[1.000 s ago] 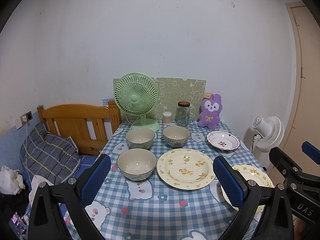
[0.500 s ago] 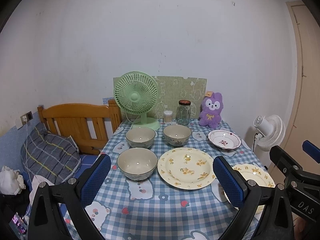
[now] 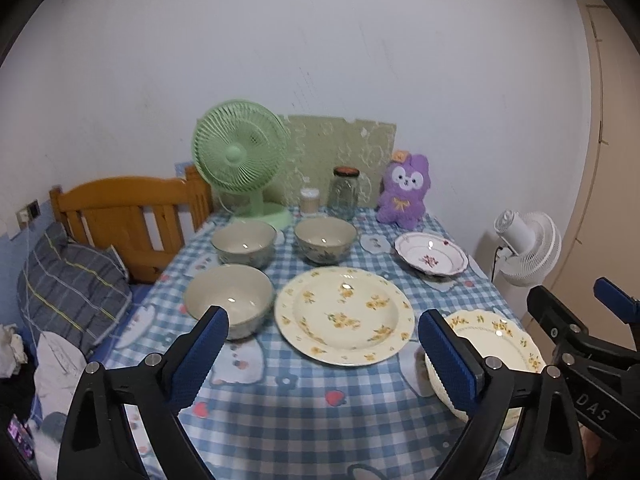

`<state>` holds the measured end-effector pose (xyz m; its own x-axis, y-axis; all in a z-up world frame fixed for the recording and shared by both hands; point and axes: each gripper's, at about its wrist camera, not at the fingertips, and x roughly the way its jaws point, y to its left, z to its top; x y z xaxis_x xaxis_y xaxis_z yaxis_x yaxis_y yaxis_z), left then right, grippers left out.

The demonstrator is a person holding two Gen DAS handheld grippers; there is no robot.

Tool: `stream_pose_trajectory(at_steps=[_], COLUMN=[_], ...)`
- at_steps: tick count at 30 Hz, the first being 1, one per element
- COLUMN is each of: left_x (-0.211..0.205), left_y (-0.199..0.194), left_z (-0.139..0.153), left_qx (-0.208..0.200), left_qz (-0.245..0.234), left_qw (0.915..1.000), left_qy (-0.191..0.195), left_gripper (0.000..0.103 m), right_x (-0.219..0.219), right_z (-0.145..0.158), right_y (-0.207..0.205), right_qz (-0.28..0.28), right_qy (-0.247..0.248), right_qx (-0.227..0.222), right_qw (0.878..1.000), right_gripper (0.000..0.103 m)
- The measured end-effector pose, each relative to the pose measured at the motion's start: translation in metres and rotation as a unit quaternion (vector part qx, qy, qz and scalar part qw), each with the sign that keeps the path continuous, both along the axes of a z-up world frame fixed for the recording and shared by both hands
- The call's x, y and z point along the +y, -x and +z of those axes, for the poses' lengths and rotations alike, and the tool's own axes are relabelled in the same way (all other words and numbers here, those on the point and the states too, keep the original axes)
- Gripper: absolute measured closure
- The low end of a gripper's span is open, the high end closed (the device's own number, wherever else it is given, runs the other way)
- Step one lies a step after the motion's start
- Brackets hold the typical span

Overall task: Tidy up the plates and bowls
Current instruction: 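Grasp the rim of the yellow-flower plate with the right tool and lift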

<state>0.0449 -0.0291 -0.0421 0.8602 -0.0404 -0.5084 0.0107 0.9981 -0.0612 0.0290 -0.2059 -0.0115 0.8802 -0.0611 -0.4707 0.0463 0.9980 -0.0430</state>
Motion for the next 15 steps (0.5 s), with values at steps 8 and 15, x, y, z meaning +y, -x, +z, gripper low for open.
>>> stream_pose_trajectory(at_steps=[8,15], left_x=[-0.016,-0.037], left_y=[-0.031,-0.055], left_z=[-0.046,-0.082], left_qx=[0.031,0.08], left_qz=[0.007,-0.004], left_qw=[0.9995,0.9967], left_qy=[0.003,-0.002], left_gripper=[0.008,0.012], right_x=[-0.019,-0.04], right_z=[-0.045,-0.085], right_y=[-0.033,-0.061], right_qz=[0.009,0.001], right_qy=[-0.008,-0.029], right_qx=[0.033,0.089], right_qw=[0.999,0.996], right_gripper=[0.004,0.004])
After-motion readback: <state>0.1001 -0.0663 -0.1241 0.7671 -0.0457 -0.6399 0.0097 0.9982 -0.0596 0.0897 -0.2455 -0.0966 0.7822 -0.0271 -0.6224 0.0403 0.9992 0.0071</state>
